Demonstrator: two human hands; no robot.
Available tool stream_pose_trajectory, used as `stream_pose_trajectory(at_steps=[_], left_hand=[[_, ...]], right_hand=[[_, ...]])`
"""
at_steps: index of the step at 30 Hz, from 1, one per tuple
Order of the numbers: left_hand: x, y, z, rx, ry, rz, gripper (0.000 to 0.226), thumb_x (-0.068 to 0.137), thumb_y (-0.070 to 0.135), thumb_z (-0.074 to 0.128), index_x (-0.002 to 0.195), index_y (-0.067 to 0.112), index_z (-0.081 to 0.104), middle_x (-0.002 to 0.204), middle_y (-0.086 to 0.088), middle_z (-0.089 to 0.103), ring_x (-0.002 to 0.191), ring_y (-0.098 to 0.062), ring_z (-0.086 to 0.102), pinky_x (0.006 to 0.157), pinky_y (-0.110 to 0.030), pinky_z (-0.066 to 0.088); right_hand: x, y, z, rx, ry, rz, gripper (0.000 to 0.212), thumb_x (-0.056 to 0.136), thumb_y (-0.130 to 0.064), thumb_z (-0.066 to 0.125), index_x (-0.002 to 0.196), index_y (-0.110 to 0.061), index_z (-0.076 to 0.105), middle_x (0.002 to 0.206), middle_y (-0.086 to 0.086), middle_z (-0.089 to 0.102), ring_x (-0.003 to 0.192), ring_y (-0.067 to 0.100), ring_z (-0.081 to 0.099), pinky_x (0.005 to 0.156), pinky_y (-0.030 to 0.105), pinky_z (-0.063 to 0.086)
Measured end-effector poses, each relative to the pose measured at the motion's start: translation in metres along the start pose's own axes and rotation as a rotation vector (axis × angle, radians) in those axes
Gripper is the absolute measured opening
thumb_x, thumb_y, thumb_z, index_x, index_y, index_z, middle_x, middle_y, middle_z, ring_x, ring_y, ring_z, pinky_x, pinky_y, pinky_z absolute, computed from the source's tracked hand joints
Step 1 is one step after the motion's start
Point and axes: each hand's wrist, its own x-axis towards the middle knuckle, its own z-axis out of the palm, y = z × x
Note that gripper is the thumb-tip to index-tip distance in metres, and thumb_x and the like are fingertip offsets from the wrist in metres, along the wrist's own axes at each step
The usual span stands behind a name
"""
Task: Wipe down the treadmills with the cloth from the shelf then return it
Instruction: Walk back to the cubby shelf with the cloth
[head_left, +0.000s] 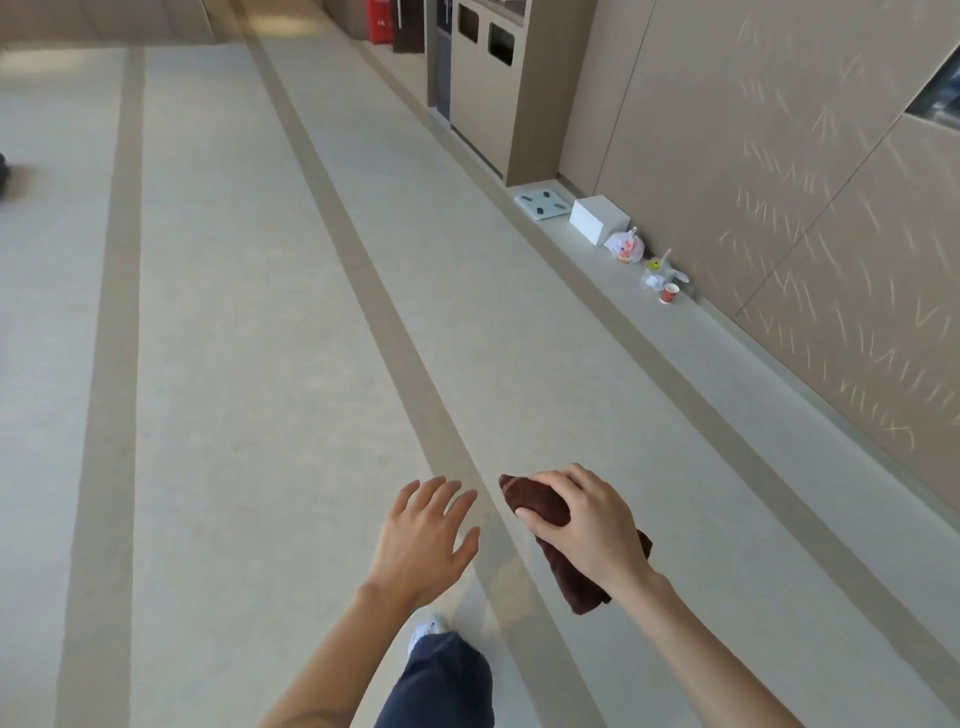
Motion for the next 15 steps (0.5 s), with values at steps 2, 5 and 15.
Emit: stream_pose_trajectory(at_steps=[2, 5, 15], left_hand=[[0.042, -0.027, -0.003, 0.013, 0.008, 0.034, 0.038, 0.072, 0.036, 0.075, 0.105, 0.018, 0.072, 0.104, -0.002, 0.07, 0.099, -0.023, 0.066, 0.086, -0.041, 0.053], [0.092, -0.06, -0.007, 0.0, 0.009, 0.015, 0.039, 0.072, 0.033, 0.076, 0.106, 0.015, 0.071, 0.104, -0.004, 0.07, 0.099, -0.024, 0.066, 0.086, -0.041, 0.053], [0.187, -0.128, 0.044, 0.006, -0.107, -0.063, 0.039, 0.067, 0.035, 0.079, 0.102, 0.018, 0.073, 0.102, 0.0, 0.071, 0.095, -0.021, 0.067, 0.082, -0.037, 0.054]], right_hand=[[0.049, -0.007, -0.001, -0.004, 0.034, -0.012, 0.032, 0.077, -0.045, 0.071, 0.101, -0.023, 0.069, 0.088, -0.004, 0.061, 0.081, 0.019, 0.06, 0.067, 0.03, 0.049], [0.106, -0.013, 0.003, -0.008, 0.063, -0.014, 0.032, 0.077, -0.044, 0.071, 0.102, -0.023, 0.069, 0.088, -0.003, 0.061, 0.082, 0.019, 0.06, 0.068, 0.031, 0.049], [0.226, 0.02, 0.057, 0.026, -0.056, 0.024, 0.031, 0.076, -0.043, 0.073, 0.098, -0.023, 0.069, 0.086, -0.006, 0.061, 0.076, 0.019, 0.061, 0.063, 0.03, 0.05]])
